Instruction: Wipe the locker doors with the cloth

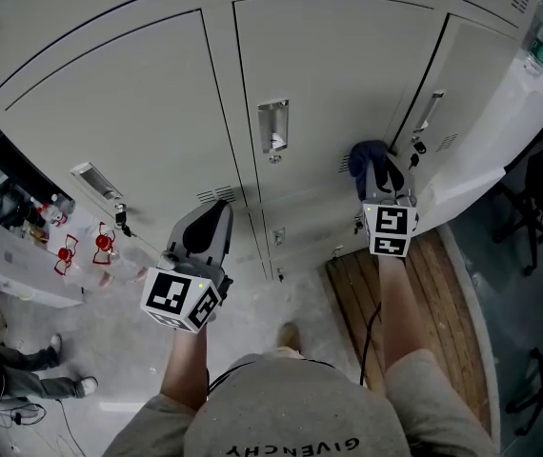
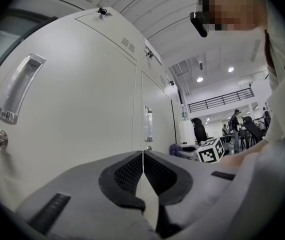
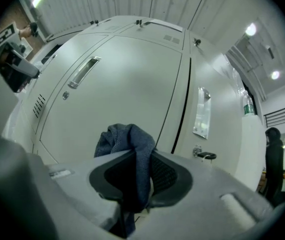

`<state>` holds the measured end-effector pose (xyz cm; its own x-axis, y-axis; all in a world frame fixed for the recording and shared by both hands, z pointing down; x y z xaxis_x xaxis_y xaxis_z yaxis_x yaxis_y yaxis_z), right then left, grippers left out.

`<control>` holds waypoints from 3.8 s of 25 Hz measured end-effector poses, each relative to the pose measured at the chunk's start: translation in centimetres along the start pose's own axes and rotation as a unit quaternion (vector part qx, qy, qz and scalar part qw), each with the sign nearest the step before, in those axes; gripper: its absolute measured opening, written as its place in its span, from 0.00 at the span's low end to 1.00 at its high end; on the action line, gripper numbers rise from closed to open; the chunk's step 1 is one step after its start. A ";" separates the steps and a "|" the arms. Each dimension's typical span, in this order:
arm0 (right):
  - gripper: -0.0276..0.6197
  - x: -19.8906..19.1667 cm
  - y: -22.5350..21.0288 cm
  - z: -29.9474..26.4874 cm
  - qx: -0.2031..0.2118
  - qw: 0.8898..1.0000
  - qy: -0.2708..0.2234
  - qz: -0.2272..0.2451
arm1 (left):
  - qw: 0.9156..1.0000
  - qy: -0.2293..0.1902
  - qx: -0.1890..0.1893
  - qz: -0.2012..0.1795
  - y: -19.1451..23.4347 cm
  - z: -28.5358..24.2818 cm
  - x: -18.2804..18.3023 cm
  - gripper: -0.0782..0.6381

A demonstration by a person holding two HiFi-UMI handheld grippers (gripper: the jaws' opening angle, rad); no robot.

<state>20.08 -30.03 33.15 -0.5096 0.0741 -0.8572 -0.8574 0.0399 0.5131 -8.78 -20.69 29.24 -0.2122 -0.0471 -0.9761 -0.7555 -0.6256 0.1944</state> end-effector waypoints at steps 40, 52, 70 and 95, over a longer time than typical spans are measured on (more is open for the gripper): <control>0.16 -1.0 11.2 0.9 0.160 0.984 -0.033 0.069 | 1.000 0.016 -0.003 0.007 -0.6 -2.0 -1.8 0.12; 0.16 -3.8 5.3 0.1 0.090 0.995 0.001 0.031 | 1.000 0.022 -0.018 0.009 -1.7 -3.5 -2.3 0.12; 0.17 -5.9 2.7 -0.1 0.058 0.998 0.026 -0.009 | 0.999 0.010 -0.029 0.021 -2.4 -5.6 -3.5 0.12; 0.18 -1.4 17.3 5.7 0.266 0.956 -0.122 -0.032 | 0.995 0.011 0.098 0.011 1.1 1.1 -6.7 0.12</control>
<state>6.35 -23.74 43.48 -0.3705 0.2822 -0.8849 -0.6949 0.5479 0.4657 -8.92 -20.20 36.16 -0.2190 -0.0777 -0.9726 -0.8579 -0.4595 0.2298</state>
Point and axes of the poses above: the fingertips, and each gripper's own axes: z backward along the fingers, y to its left, x out of its top, the point moved 1 cm from there along z, backward along the fingers, and after that the axes turned 9 degrees about z, right-handed, at the moved point
